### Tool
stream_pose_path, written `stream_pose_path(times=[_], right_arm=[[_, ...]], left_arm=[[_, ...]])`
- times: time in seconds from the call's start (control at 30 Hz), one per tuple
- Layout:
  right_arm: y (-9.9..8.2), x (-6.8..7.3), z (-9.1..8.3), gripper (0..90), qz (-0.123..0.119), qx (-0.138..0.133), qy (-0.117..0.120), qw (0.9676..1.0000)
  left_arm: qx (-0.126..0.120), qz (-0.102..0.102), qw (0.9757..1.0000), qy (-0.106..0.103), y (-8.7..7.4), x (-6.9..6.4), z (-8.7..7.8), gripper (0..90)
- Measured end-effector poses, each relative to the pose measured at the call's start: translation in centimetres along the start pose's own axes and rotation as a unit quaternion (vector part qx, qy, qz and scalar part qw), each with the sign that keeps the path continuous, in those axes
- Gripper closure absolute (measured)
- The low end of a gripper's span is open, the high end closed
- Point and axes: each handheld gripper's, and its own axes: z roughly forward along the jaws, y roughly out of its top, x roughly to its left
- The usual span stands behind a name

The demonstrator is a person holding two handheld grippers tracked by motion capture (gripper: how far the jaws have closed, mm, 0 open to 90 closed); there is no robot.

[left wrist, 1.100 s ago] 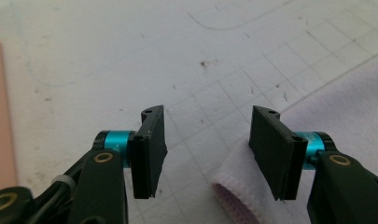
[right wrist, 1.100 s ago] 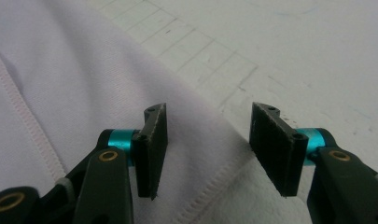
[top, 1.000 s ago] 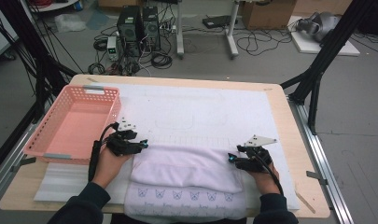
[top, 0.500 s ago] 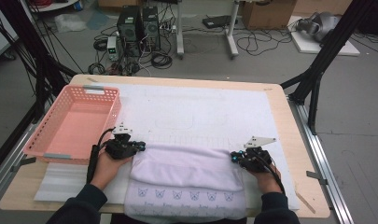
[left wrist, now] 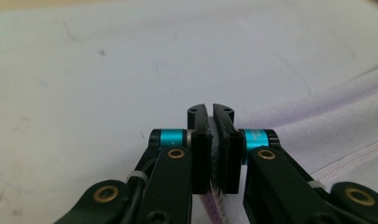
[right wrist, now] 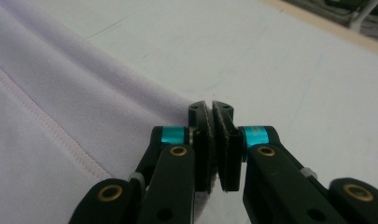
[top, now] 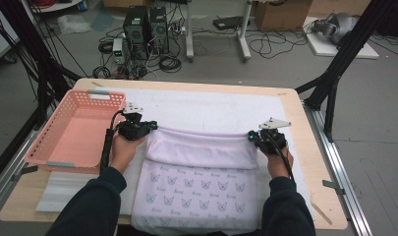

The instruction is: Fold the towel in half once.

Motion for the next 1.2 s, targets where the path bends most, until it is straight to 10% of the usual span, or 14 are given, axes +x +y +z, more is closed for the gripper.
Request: stream_pose_path(times=[0.3,0.43,0.6,1.0,1.2], right_arm=[[4.0,-2.1,2.7,86.4,0.0,-0.007,-0.031,0.9995],[4.2,-1.9,3.8,85.8,0.019,-0.007,-0.038,0.9991],[3.0,-1.5,4.8,56.9,0.065,0.008,-0.037,0.9972],[1.0,-1.0,2.6,43.2,0.1,0.014,0.043,0.994],[1.2,-0.5,2.3,47.1,0.089,0.02,0.058,0.9941]], left_arm=[[-0.04,-0.012,0.9987,0.028,2.2,1.5,1.5,85.6],[-0.009,-0.016,0.9995,0.027,1.4,2.0,2.4,84.0],[0.005,-0.011,0.9999,0.005,1.3,1.5,2.2,49.6],[0.019,-0.01,0.9992,-0.034,-0.4,0.4,1.7,34.8],[0.056,0.015,0.9977,-0.036,-1.8,0.4,1.7,46.8]])
